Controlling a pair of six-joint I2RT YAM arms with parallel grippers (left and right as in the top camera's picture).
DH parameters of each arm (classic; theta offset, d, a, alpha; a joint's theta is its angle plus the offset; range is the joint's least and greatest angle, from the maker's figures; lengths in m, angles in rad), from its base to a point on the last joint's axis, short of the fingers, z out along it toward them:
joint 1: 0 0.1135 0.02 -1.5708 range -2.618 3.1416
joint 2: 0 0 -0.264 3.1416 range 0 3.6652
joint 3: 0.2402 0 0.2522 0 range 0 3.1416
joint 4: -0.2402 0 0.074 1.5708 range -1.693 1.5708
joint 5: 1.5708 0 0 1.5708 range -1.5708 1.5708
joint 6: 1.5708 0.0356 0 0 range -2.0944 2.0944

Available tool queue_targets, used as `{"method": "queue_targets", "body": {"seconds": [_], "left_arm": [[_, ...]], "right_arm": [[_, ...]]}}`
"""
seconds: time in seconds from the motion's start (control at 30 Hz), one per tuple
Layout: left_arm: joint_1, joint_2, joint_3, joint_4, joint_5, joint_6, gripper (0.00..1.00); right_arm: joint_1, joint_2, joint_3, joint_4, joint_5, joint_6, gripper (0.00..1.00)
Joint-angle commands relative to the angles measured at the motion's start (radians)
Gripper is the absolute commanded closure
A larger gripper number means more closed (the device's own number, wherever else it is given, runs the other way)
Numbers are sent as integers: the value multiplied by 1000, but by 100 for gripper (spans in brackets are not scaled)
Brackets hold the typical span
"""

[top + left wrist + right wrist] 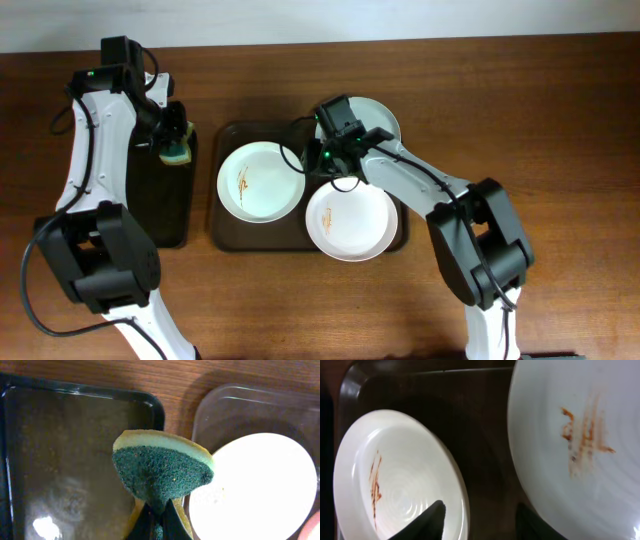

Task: Clean dirty plates on tray and stack at the side
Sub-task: 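Hold the left plate with the right gripper and scrub it with the sponge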

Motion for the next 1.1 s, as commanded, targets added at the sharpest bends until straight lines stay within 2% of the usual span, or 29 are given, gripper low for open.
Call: {"method": "queue_targets", "body": {"seconds": [0.0, 0.27, 0.33, 0.43, 0.47, 0.5, 0.63, 0.77, 0.87, 0.97, 1.0, 1.07], "left_arm": [[3, -21, 11, -5, 43, 35, 99], [2, -21, 10, -12, 43, 49, 99], [-3, -21, 10, -9, 43, 50, 99], [-49, -21, 0, -5, 43, 50, 99], [-67, -20, -8, 1, 43, 50, 99], [-90, -20, -27, 16, 43, 50, 99], [-166, -18, -152, 98, 43, 12, 99], [-230, -17, -330, 273, 41, -13, 99], [-247, -17, -425, 397, -66, -89, 99], [-247, -15, -476, 465, -80, -110, 99], [-247, -15, -480, 467, -70, -122, 99], [-247, -15, -480, 480, 58, -121, 99]], "right_arm": [[24, 39, 12, 42, -10, 1, 56], [47, 95, 12, 94, -13, 2, 61], [47, 111, 12, 97, -14, 6, 67], [47, 113, 12, 95, -14, 6, 83], [47, 113, 12, 93, -14, 6, 93], [47, 113, 12, 92, -14, 6, 96], [47, 113, 12, 92, -14, 6, 96], [46, 113, 12, 93, -21, 10, 96], [46, 113, 12, 92, -29, 10, 96], [47, 113, 12, 92, -30, 10, 96], [47, 113, 12, 92, -30, 10, 96], [47, 113, 12, 92, -30, 10, 96]]}}
